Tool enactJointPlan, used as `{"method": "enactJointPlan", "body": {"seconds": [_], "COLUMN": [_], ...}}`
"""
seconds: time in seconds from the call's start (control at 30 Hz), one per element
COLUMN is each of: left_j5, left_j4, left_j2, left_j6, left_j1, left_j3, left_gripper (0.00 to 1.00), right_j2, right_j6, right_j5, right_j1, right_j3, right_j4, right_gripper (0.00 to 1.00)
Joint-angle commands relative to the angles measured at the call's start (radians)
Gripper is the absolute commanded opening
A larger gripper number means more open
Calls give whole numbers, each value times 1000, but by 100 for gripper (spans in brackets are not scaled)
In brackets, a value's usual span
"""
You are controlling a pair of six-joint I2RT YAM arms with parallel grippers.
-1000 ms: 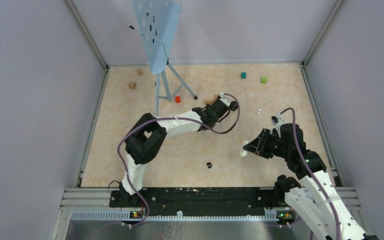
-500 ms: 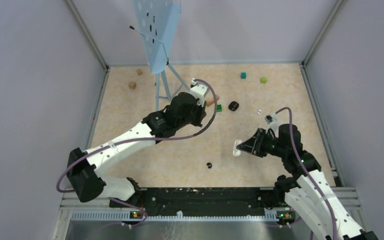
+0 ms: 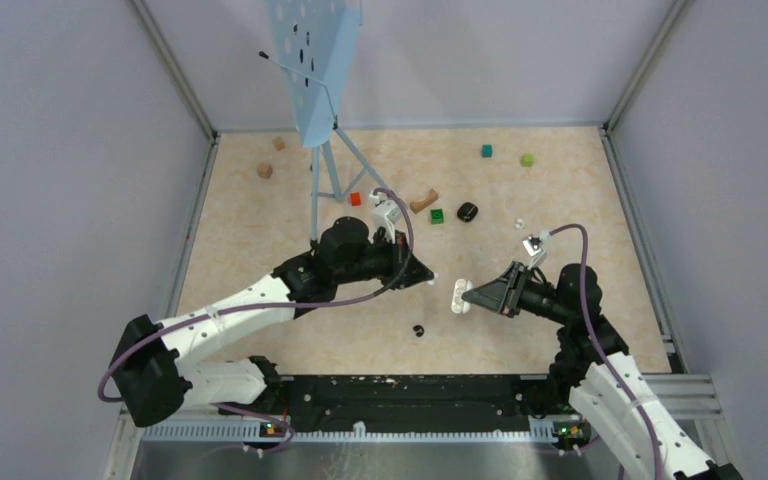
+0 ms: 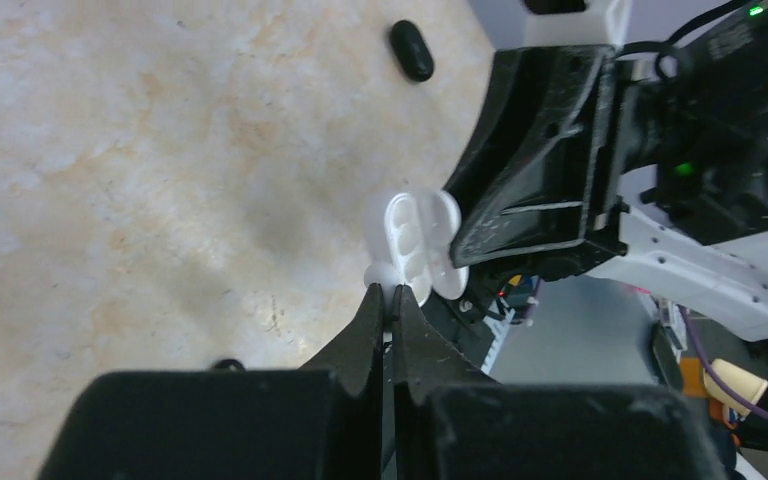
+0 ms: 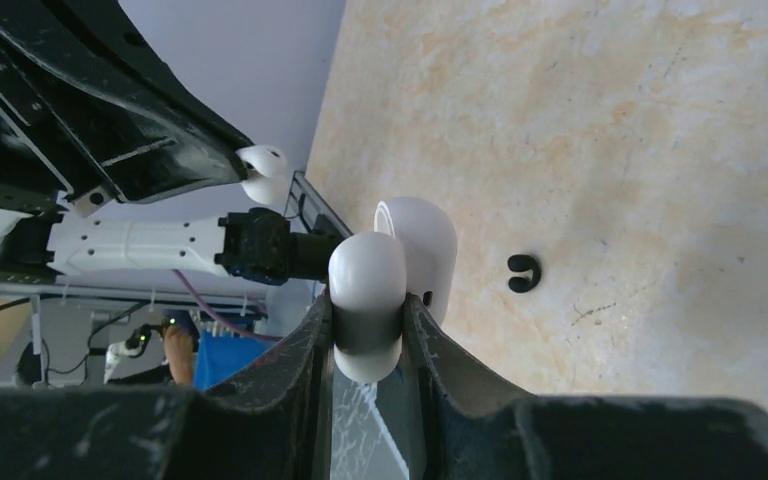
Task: Insert the wireless bluetooth earbuds into the charging case
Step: Pick up the left earbud from the center of the board, then insert the left earbud into the left side groove of the charging case.
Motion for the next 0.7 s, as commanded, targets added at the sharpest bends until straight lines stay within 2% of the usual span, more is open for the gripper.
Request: {"method": "enactJointPlan", "body": {"seconds": [0.0,0.13,0.33,0.67], "left_j5": [101,75,-35,-101], "left_j4": [190,309,431,485], "left_j2": [-38,-70,-91,-10], "left_j6": [-103,-163,-171,-171], "left_j1": [-2,-17,-65,-115], "left_j3": [-23,-97,-151,-130], "left_gripper": [0,0,0,0], "right_j2": [-1,0,-9,-18], "right_j6": [145,210,264,290], "right_j5": [-58,-56,-49,-47], "right_j1": [-8,-8,-8,-8], "right_j3": [-80,-128,-121,-103], "right_j4": [283,386,385,375], "right_gripper": [0,0,0,0]}}
